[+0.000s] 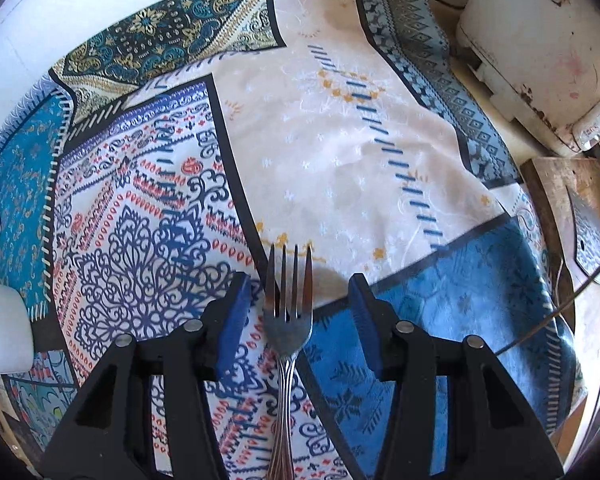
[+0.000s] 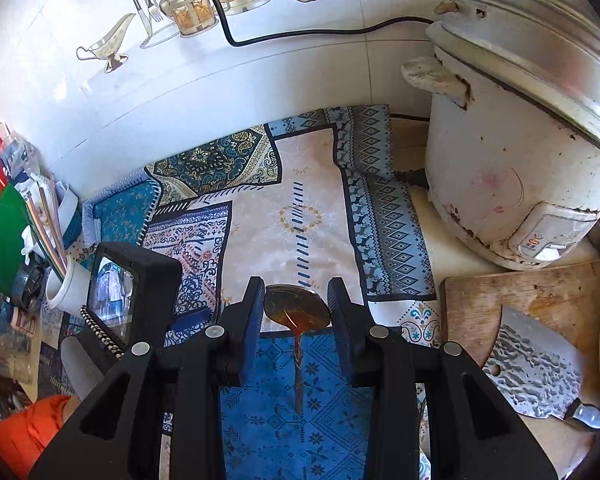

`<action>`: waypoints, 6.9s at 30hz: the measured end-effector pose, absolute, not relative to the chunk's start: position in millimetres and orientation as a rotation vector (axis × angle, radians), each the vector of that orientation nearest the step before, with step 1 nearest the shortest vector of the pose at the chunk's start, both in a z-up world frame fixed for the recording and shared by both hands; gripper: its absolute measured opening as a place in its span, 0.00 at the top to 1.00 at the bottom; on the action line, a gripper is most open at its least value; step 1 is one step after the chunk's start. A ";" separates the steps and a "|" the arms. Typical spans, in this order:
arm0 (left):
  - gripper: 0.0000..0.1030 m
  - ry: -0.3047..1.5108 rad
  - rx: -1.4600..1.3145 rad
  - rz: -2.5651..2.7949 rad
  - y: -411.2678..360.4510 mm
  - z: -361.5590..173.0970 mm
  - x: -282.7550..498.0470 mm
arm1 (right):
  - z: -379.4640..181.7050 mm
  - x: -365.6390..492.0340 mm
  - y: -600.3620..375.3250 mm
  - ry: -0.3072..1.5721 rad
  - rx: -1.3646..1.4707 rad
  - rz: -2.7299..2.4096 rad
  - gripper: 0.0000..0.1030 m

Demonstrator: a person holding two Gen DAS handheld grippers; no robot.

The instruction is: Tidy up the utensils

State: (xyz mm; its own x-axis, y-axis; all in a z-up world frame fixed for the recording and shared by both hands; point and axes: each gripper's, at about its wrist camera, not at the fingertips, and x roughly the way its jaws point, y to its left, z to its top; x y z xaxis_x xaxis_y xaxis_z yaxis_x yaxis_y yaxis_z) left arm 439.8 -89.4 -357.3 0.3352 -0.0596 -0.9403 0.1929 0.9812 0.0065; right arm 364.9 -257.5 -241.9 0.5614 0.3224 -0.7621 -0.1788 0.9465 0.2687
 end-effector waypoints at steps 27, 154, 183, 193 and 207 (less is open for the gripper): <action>0.79 1.049 0.073 -0.177 -43.1 -282.0 403.7 | -216.1 345.3 -217.4 0.870 0.139 0.330 0.71; 0.01 0.166 -0.030 0.180 90.0 -0.2 6.9 | -7.3 53.2 -129.3 0.160 0.023 0.463 0.00; 0.01 0.203 -0.034 0.184 97.6 -10.4 21.2 | -6.4 58.9 -122.9 0.162 0.005 0.448 0.00; 0.01 0.206 -0.034 0.178 96.2 -10.7 23.6 | -6.0 59.4 -122.1 0.159 0.002 0.446 0.00; 0.01 0.205 -0.032 0.159 94.4 -9.7 21.3 | -6.8 58.4 -123.5 0.161 0.003 0.440 0.00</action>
